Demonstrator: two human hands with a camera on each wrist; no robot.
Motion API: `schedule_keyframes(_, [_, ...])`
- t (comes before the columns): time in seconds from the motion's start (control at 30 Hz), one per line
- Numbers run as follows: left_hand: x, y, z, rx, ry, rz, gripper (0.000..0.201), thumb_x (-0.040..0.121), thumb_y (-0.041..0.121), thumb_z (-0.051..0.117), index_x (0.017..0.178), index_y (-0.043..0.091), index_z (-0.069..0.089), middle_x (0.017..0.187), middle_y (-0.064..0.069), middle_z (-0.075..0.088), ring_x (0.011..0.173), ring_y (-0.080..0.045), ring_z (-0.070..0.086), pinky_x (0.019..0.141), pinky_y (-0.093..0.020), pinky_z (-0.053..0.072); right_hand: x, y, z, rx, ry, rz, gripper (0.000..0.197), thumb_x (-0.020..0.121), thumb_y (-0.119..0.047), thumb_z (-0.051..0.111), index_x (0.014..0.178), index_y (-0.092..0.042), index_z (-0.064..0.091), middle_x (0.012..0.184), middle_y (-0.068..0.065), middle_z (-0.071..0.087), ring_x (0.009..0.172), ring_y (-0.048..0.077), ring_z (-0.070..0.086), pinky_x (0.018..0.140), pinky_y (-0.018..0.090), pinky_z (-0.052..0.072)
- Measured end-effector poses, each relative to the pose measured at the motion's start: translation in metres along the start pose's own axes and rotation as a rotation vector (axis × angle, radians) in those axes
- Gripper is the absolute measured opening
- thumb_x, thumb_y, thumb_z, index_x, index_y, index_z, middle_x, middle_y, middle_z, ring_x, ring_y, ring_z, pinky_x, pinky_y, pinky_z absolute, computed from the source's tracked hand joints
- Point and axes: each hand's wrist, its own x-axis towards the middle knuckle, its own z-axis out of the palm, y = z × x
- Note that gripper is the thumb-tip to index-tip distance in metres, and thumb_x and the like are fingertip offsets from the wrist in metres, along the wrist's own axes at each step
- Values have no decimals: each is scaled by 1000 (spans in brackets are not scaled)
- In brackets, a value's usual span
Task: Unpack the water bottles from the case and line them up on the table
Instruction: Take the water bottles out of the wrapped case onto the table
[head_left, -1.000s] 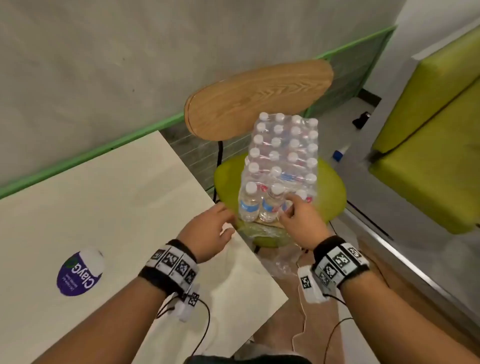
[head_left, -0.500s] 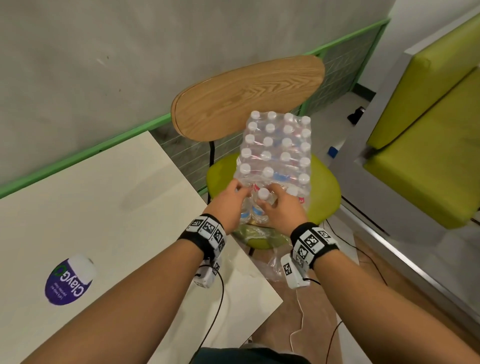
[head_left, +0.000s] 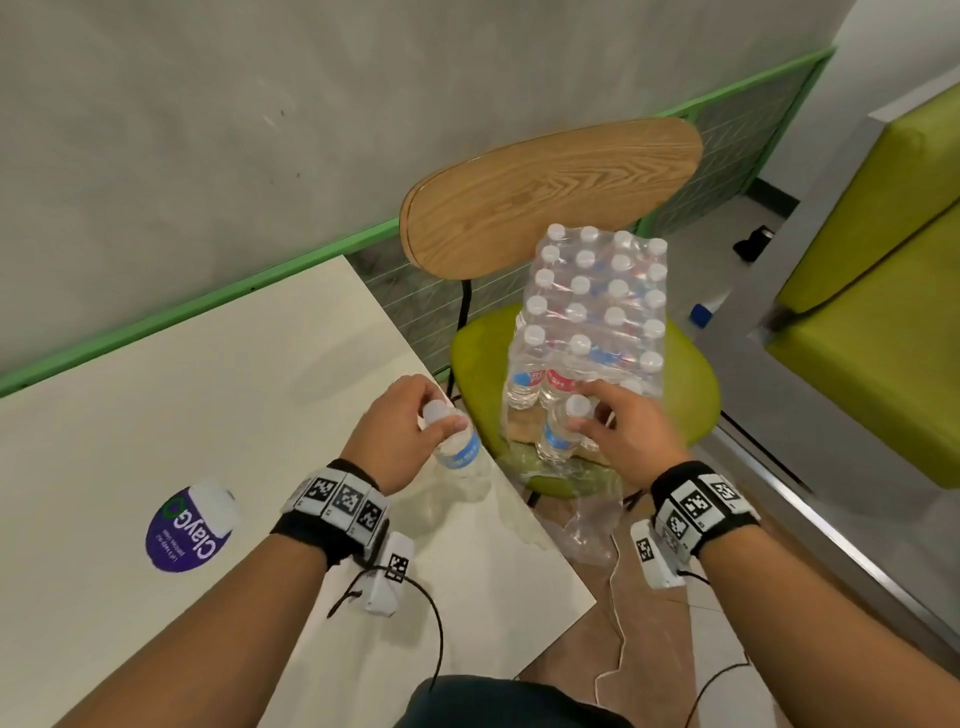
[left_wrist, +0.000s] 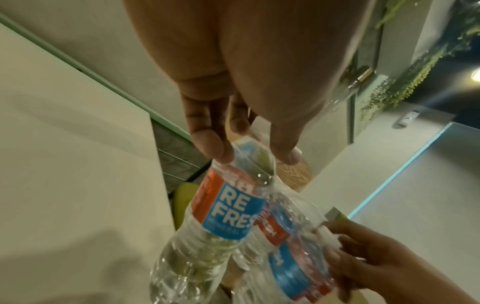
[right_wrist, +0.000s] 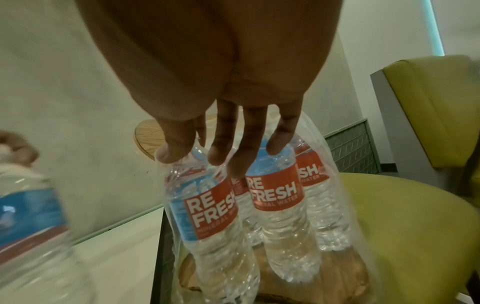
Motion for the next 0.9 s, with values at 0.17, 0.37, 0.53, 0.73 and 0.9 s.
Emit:
schedule_keyframes(0.17, [-41,-59,-35,78,11,-133,23,81,42,70,87,30,51,89,12,53,76,-6,53,70,-30,46,-5,-3,-5,-54,-32,4,39,80,-53,67,117,-43,58,80,-15,62,75,8,59,69,33,53])
schedule_keyframes(0.37, [-79,-120,-70,164,157,-320,25,84,36,71,95,22,54,93,0,51,81,-19,54,71,-34,44,-8,-43,-3,-121,-162,-164,35,79,-52,70,110,-37,63,96,-19,54,75,5,55,71,33,51])
schedule_keyframes(0.53, [-102,-150,-94,167,259,-455,23,87,34,68,99,21,54,96,-5,46,76,-23,52,68,-33,44,-15,-109,23,-101,-332,-260,33,82,-54,66,108,-36,60,100,-20,53,83,4,57,76,27,50])
schedule_keyframes(0.73, [-106,-162,-105,114,341,-497,13,89,29,65,100,26,58,101,-7,41,78,-23,54,77,-32,48,-10,-177,104,73,-452,-379,25,84,-33,70,106,-26,60,100,-9,56,75,6,56,76,31,52])
schedule_keyframes(0.9, [-111,-164,-105,79,290,-474,32,82,15,67,109,27,55,108,-3,36,81,-22,54,80,-30,48,3,-228,150,75,-410,-392,25,84,-22,68,108,-20,60,103,0,54,86,18,56,83,34,50])
